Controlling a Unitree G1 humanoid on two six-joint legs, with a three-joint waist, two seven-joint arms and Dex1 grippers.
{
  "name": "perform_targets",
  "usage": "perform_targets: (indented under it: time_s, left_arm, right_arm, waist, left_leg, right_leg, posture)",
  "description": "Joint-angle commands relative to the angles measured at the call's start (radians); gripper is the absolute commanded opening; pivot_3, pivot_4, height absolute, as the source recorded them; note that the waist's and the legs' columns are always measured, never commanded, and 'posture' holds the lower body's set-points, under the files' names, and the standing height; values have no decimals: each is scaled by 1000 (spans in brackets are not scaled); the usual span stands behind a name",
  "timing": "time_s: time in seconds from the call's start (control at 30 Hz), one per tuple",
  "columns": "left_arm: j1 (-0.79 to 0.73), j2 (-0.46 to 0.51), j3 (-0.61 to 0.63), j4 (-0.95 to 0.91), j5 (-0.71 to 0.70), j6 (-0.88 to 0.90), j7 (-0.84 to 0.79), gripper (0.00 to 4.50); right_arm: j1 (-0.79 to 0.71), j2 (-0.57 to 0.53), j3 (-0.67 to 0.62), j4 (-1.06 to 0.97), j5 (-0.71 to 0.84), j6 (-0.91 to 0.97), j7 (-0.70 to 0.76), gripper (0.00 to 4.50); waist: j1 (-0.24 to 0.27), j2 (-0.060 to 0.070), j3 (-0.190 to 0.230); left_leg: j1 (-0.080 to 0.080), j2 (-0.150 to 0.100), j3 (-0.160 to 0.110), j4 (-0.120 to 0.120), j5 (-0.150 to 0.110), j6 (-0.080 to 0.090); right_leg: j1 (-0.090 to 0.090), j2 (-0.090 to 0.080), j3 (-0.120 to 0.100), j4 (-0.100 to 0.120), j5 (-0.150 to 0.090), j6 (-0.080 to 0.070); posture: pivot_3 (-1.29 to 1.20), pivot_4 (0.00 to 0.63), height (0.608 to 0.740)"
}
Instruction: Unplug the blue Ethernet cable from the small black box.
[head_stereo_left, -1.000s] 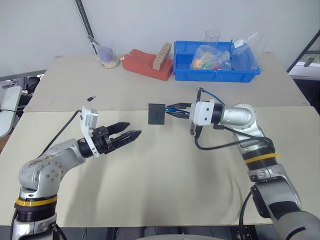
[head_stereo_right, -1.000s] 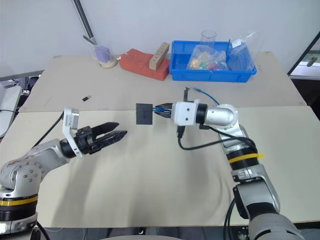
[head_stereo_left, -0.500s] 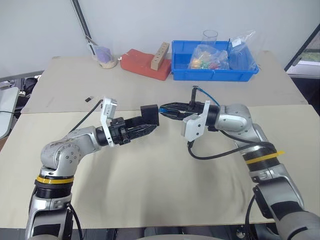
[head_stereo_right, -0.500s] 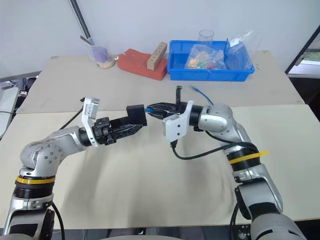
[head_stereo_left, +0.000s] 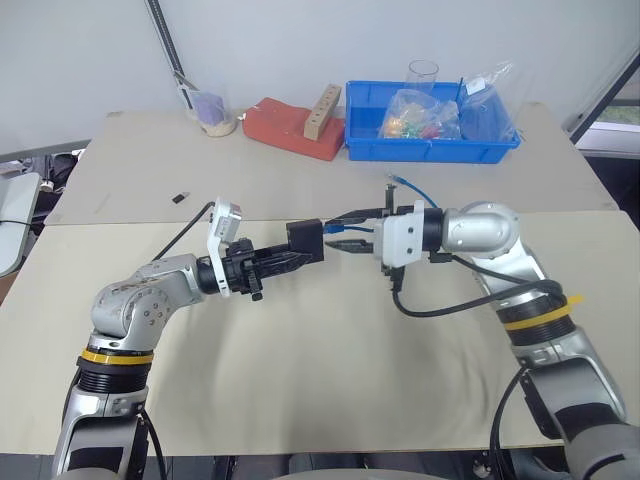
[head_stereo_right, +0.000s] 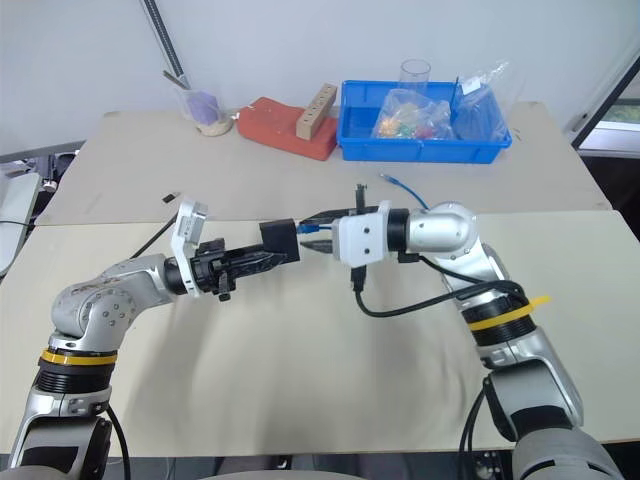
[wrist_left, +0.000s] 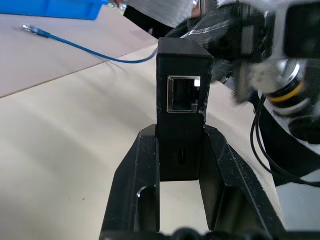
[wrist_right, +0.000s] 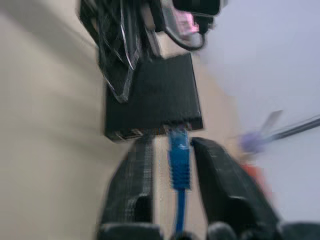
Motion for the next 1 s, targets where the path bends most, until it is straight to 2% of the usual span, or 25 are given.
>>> perform_targets:
  time_s: [0.03,0.17,0.2,0.4,0.93,1.0]
  left_arm:
    - [-23,8,5,-7,12,-45,-47,551]
    - [-22,9,-1,-12,29,-78,-91,551]
    - [-24,9,-3,-10,37,-93,-105,551]
    - [-17,15,-17,-17,66,-137,-157,551]
    - [-13,23,-20,-38,75,-137,-185,551]
    - [-13,25,-22,-38,77,-137,-189,551]
  right_arm:
    - [-65,-42,-51,-101,185,337,90,2831]
    - [-155,-73,-85,-81,355,730,135,4264]
    - [-176,-71,-87,-63,383,805,139,4461]
    - [-254,-45,-66,25,416,980,171,4461]
    - [-274,-17,-21,81,367,975,256,4461]
    - [-277,-14,-24,83,369,980,259,3946]
  waist:
    - [1,0,0]
    - [0,0,0]
    - [0,0,0]
    - [0,0,0]
    - [0,0,0]
    - [0,0,0]
  left_leg:
    - [0,0,0,0,0,0]
    - [0,0,-1,0,0,0]
    - [0,0,-1,0,0,0]
    - [-1,0,0,0,0,0]
    - [-5,0,0,1,0,0]
    - [-6,0,0,1,0,0]
  right_leg:
    - [0,0,0,0,0,0]
    - [0,0,0,0,0,0]
    - [0,0,0,0,0,0]
    - [-1,0,0,-1,0,0]
    - [-5,0,-1,0,0,0]
    - [-5,0,-1,0,0,0]
  posture:
    - [0,150,740]
    - [0,150,740]
    - [0,150,740]
    - [0,150,740]
    - [0,150,740]
    - [0,150,740]
